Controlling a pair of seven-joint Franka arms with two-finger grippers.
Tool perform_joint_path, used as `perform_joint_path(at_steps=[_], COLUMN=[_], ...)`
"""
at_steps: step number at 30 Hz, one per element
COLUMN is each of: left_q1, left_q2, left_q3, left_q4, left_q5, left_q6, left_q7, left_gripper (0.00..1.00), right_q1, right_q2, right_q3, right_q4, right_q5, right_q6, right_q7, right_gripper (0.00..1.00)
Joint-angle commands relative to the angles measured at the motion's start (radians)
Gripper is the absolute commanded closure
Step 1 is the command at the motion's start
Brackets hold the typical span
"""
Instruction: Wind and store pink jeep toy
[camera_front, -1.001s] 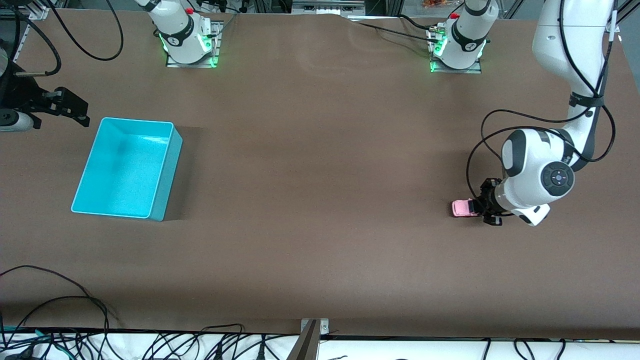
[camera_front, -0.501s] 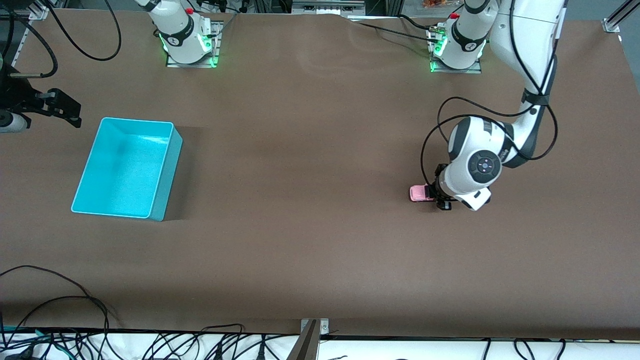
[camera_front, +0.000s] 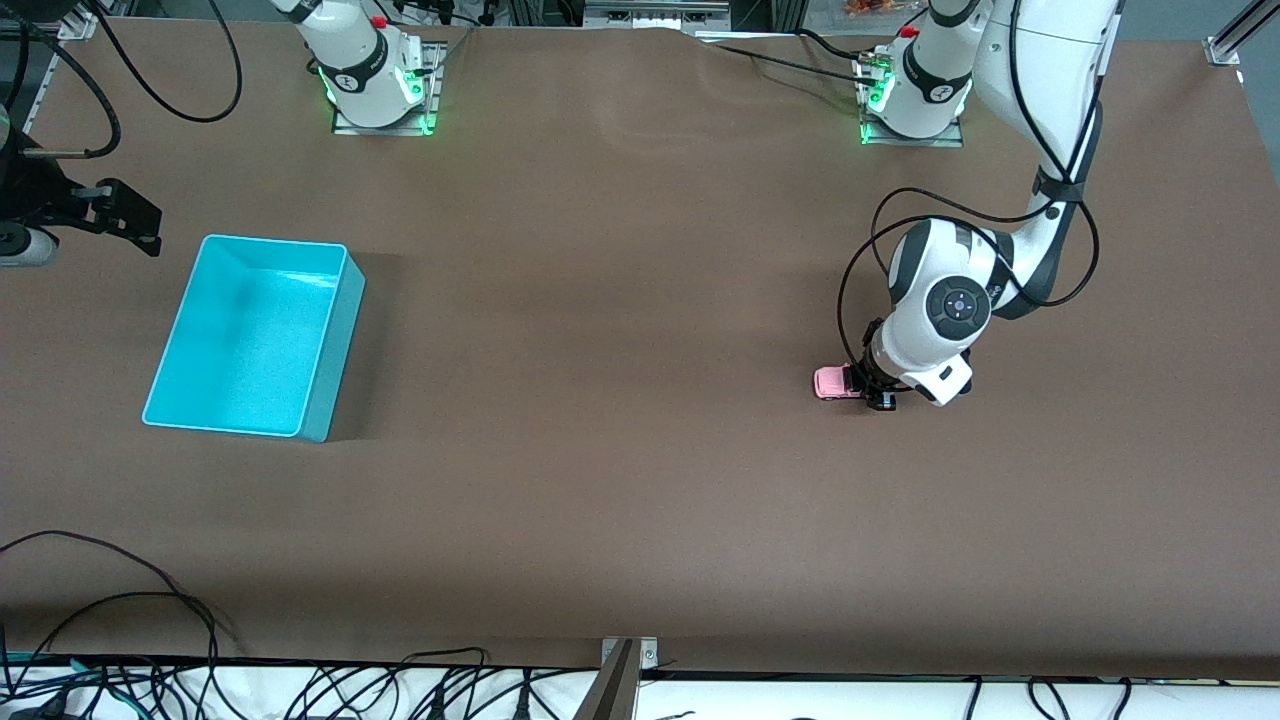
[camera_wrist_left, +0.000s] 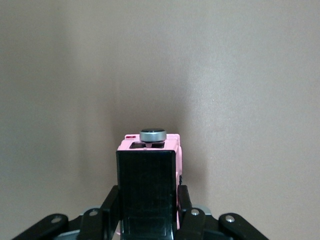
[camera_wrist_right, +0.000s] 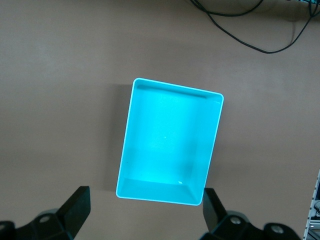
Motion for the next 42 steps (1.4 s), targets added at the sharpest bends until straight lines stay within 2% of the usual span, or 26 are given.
perform_joint_path(at_steps=[1,18,25,34,36,38,39,41,42], left_q1=[0.031,0.244,0.35,0.408,0.41,0.41,0.408,0.408,0.407], left_q2=[0.013,0.012,0.016,0.022,0.022,0.022,0.022,0.021,0.019], left_q3=[0.009,0.012,0.012,0.012,0.012,0.012,0.012,0.012,0.012], left_q4=[-0.041,-0.03,-0.021,-0.016,-0.015,-0.015,-0.013,-0.013,-0.003], left_q5=[-0.002,0.0,0.124,0.133,0.133,0.133,0.133,0.133,0.133], left_q6=[0.037,0.037,0.04,0.042,0.042,0.042,0.041,0.042,0.039], left_q7=[0.057,0.264,0.29,0.382,0.382,0.382,0.382,0.385,0.39], left_gripper=[0.88,0.88,0.88,0.87,0.84,0.75,0.61,0.12,0.0], right_q1=[0.014,0.014,0.014,0.014,0.013,0.013,0.013,0.014,0.014], right_q2=[0.001,0.001,0.001,0.001,0.001,0.001,0.002,0.002,0.004], right_q3=[0.005,0.004,0.004,0.004,0.002,0.002,0.002,0.002,0.002], right_q4=[0.006,0.006,0.007,0.006,0.006,0.006,0.006,0.006,0.006], right_q5=[-0.014,-0.014,-0.014,-0.011,-0.011,-0.011,-0.011,-0.011,-0.011], right_q6=[-0.019,-0.022,-0.019,-0.02,-0.022,-0.022,-0.022,-0.022,-0.022], right_q7=[0.005,0.008,0.008,0.009,0.009,0.009,0.009,0.009,0.009], right_gripper=[0.0,0.0,0.0,0.0,0.0,0.0,0.0,0.0,0.0])
